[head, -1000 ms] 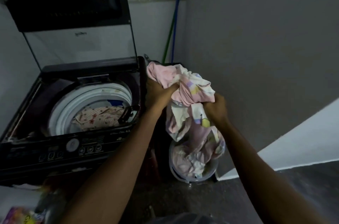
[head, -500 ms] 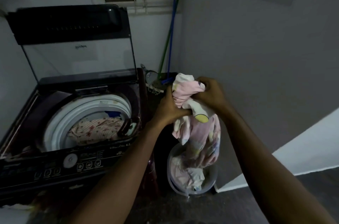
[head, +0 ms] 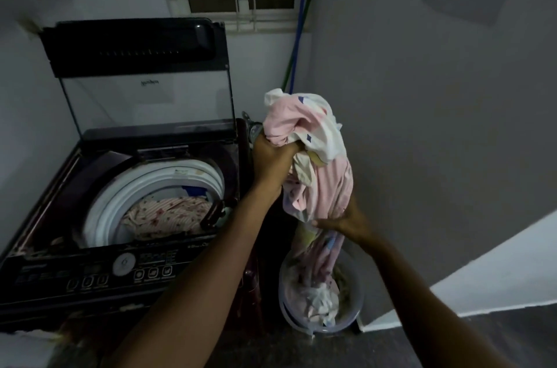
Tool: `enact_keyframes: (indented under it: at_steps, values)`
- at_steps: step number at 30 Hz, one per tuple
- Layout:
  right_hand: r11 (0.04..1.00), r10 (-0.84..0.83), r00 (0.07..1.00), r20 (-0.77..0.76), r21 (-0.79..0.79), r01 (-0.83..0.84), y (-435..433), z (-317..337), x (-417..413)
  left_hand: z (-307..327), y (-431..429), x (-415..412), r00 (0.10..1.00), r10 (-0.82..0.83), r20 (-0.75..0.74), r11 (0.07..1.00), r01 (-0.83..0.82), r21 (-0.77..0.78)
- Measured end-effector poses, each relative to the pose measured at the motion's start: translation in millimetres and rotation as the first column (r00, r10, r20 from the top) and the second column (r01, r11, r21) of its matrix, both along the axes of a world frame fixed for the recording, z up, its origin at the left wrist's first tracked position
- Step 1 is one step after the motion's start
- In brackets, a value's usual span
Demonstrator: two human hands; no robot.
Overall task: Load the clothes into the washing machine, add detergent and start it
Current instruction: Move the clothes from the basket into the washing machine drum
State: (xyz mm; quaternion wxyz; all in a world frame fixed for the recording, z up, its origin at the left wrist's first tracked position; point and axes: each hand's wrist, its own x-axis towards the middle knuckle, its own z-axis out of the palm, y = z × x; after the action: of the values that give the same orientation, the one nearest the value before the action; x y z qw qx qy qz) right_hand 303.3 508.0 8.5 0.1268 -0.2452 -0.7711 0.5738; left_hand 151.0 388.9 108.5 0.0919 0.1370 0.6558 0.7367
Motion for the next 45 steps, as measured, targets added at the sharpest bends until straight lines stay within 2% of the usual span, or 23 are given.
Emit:
enact_keyframes:
  at_steps: [3, 5, 8, 11, 14, 16, 18, 20, 22, 23, 26, 27, 30, 33, 34, 36, 38, 40, 42, 45]
  values:
    - [0.994, -0.089, 0.995, -0.038, 0.054, 0.091, -11, -14, -26, 4, -1, 4, 0.999, 0.033, 0.043, 0.998, -0.035, 0.051]
    - [0.981, -0.14, 0.987, -0.082, 0.124, 0.149, -8, -15, -34, 4, -11, -3, 0.996, 0.082, 0.036, 0.996, -0.083, 0.027]
    - [0.95, -0.256, 0.952, -0.165, 0.136, 0.28, 11, -3, -26, -2, -37, -23, 0.977, 0.162, -0.142, 0.969, -0.184, -0.166]
    - [0.906, -0.383, 0.9, -0.21, 0.106, 0.41, 33, 27, -19, -15, -57, -32, 0.932, 0.075, -0.355, 0.877, -0.231, -0.422]
    - [0.901, -0.428, 0.856, -0.291, -0.057, 0.431, 34, 66, -31, -28, -54, -22, 0.924, -0.003, -0.383, 0.799, -0.228, -0.557]
    - [0.928, -0.372, 0.888, -0.271, -0.092, 0.361, 22, 88, -47, -31, -46, -12, 0.935, -0.105, -0.34, 0.818, -0.113, -0.564]
    - [0.956, -0.294, 0.929, -0.223, -0.089, 0.281, 7, 101, -61, -32, -38, -4, 0.921, -0.305, -0.241, 0.85, 0.149, -0.505]
    - [0.966, -0.258, 0.943, -0.21, -0.082, 0.246, -3, 111, -67, -37, -35, -4, 0.844, -0.512, -0.161, 0.782, 0.381, -0.493]
    - [0.972, -0.222, 0.955, -0.195, -0.12, 0.201, -8, 117, -69, -41, -34, -4, 0.785, -0.609, -0.111, 0.672, 0.437, -0.598]
    - [0.974, -0.196, 0.966, -0.172, -0.148, 0.171, -9, 118, -68, -42, -33, -2, 0.792, -0.597, -0.124, 0.669, 0.407, -0.622]
    - [0.978, -0.057, 0.995, -0.081, -0.207, 0.039, -16, 121, -69, -44, -30, 9, 0.901, -0.341, -0.268, 0.852, 0.175, -0.493]
    - [0.973, 0.005, 0.998, -0.059, -0.228, -0.018, -17, 122, -68, -44, -29, 9, 0.922, -0.263, -0.284, 0.879, 0.108, -0.465]
    - [0.937, 0.184, 0.982, -0.03, -0.296, -0.185, -6, 118, -60, -45, -29, 6, 0.941, -0.159, -0.298, 0.865, -0.013, -0.502]
    - [0.866, 0.287, 0.944, -0.162, -0.378, -0.328, 13, 108, -40, -42, -27, 6, 0.961, -0.081, -0.265, 0.89, -0.05, -0.453]
    - [0.88, 0.278, 0.942, -0.188, -0.344, -0.328, 18, 100, -32, -39, -25, 5, 0.969, -0.041, -0.243, 0.899, -0.07, -0.432]
    - [0.949, 0.171, 0.971, -0.166, -0.237, -0.207, 21, 74, -17, -33, -22, 0, 0.976, 0.03, -0.217, 0.903, -0.119, -0.413]
    - [0.982, 0.017, 0.998, -0.061, -0.189, -0.028, 18, 42, -6, -24, -19, -6, 0.977, 0.068, -0.204, 0.91, -0.145, -0.389]
    - [0.976, 0.027, 0.999, 0.042, -0.215, -0.017, 7, 16, -2, -14, -15, -10, 0.979, 0.077, -0.19, 0.924, -0.142, -0.356]
    - [0.982, 0.092, 0.995, 0.025, -0.167, -0.087, -7, -4, -8, -6, -12, -11, 0.983, 0.076, -0.167, 0.946, -0.123, -0.299]
    - [0.991, -0.058, 0.994, -0.093, -0.125, 0.046, -19, -25, -27, -1, -12, -11, 0.991, 0.089, -0.102, 0.976, -0.107, -0.19]
